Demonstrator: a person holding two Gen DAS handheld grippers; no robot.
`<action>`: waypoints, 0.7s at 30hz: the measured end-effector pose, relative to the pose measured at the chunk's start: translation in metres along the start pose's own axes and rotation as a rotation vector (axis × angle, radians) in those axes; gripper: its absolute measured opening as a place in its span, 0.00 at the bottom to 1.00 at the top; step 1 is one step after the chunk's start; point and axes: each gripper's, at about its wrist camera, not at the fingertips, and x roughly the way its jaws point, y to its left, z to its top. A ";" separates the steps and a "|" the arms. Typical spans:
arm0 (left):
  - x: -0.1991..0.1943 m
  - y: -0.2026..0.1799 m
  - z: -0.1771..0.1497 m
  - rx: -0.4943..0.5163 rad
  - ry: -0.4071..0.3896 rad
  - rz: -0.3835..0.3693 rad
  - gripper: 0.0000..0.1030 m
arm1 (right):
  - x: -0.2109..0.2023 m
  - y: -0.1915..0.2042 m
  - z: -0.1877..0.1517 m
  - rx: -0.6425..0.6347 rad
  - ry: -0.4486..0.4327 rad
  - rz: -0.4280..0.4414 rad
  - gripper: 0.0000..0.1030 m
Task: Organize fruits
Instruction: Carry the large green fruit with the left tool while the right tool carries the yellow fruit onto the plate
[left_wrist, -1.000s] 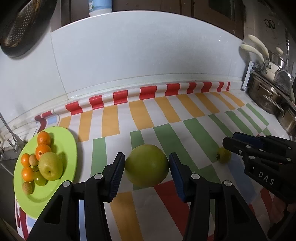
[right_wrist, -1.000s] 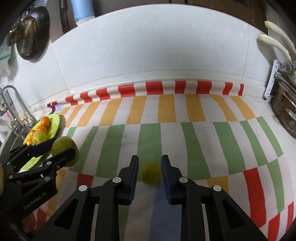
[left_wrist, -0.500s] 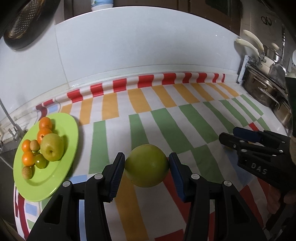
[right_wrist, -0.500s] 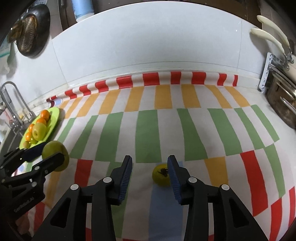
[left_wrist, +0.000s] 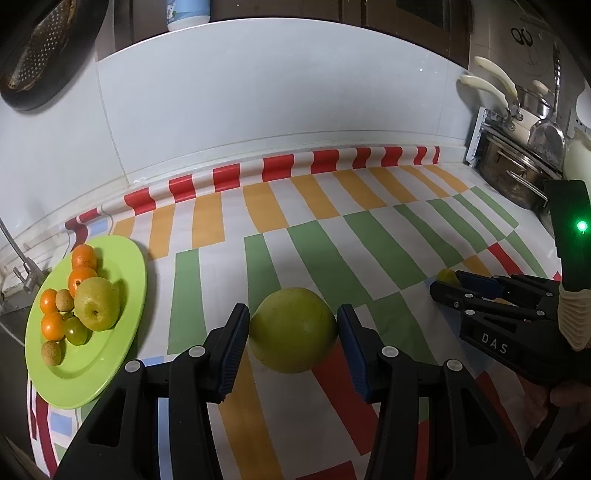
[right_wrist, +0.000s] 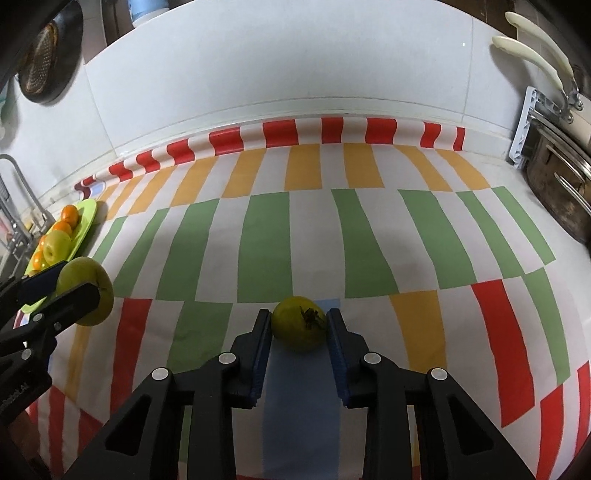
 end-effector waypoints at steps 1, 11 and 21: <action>-0.001 0.000 0.000 0.000 -0.003 0.001 0.47 | -0.001 0.000 0.000 0.001 -0.001 0.004 0.30; -0.022 0.004 0.000 -0.014 -0.044 0.002 0.47 | -0.030 0.016 0.003 -0.021 -0.058 0.049 0.30; -0.055 0.013 -0.008 -0.036 -0.093 0.008 0.47 | -0.072 0.043 0.000 -0.058 -0.138 0.083 0.30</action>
